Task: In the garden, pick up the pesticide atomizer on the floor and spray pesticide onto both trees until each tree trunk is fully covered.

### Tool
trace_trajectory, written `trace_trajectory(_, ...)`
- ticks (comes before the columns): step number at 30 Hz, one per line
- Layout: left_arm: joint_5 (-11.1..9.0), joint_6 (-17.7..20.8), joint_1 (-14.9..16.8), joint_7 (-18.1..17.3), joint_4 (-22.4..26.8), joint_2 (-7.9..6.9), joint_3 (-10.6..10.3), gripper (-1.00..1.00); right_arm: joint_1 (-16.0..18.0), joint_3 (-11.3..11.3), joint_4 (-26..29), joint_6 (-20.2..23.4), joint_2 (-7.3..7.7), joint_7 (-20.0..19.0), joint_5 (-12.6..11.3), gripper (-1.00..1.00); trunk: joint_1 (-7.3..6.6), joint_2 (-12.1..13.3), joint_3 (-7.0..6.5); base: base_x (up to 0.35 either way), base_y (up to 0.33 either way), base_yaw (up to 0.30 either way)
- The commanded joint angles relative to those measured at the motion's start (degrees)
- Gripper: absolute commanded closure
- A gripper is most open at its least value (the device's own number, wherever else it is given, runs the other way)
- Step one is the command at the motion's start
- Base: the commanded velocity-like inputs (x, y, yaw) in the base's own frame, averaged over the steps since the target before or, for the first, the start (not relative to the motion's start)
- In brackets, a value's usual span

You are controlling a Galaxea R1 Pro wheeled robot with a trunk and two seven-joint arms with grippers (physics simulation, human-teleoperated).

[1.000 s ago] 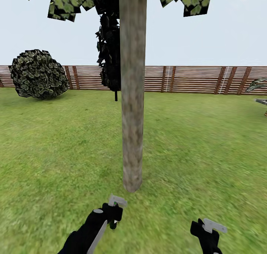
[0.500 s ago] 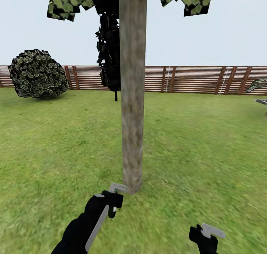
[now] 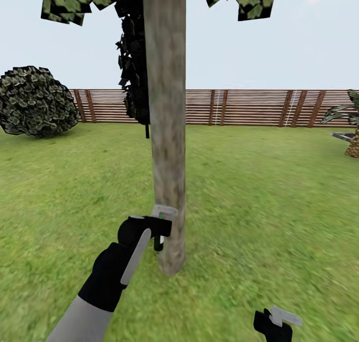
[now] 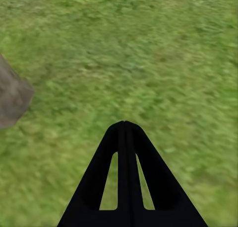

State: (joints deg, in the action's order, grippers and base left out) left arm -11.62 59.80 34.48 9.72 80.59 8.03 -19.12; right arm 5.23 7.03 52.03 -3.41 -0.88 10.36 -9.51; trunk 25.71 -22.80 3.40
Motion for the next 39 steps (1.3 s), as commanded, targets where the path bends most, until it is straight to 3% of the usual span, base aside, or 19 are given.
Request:
trace_trajectory(1,-0.8,0.2,1.0,1.1,0.2,0.1,0.0,1.0,0.0,0.0,-0.1,-0.3,-0.02,0.0,-0.6,1.0,0.07,-0.1,0.13,0.249,0.0,-0.007)
trace_trajectory(6,-1.0,0.2,5.5,2.9,1.1,0.49,0.0,1.0,0.0,-0.1,-0.5,-0.3,-0.07,0.0,-0.6,1.0,0.07,-0.1,0.13,0.107,0.0,-0.003)
trace_trajectory(7,-1.0,0.2,13.5,4.5,0.8,1.16,0.0,1.0,0.0,-1.2,-0.8,-0.3,-0.09,0.1,-0.6,1.0,0.07,-0.1,0.13,0.007,0.0,0.0)
trace_trajectory(11,-1.9,0.2,14.1,4.6,0.7,1.33,0.0,1.0,0.0,-1.6,-1.3,-0.3,-0.09,0.1,-0.6,1.0,0.07,-0.1,0.13,0.003,0.0,0.0)
trace_trajectory(12,-6.3,0.2,27.1,9.0,-8.6,1.71,0.0,1.0,0.1,-2.0,-4.2,-0.3,-0.09,0.1,-0.5,1.0,0.07,-0.1,0.13,0.0,0.0,0.0)
trace_trajectory(26,-7.2,0.2,26.1,9.1,-7.9,1.3,0.1,1.0,0.1,-2.0,-4.7,-0.3,-0.09,0.1,-0.5,1.0,0.07,-0.1,0.13,0.0,0.0,0.0)
trace_trajectory(29,-7.1,-0.6,22.6,9.2,-8.2,1.07,0.1,1.0,0.1,-2.0,-4.7,-0.3,-0.09,0.1,-0.5,1.0,0.07,-0.1,0.13,0.0,0.0,0.0)
trace_trajectory(39,-6.8,-9.3,10.2,8.4,-10.7,0.68,-0.2,1.0,0.1,-1.9,-4.7,-0.3,-0.09,0.1,-0.4,1.0,0.07,-0.1,0.13,0.0,0.0,0.0)
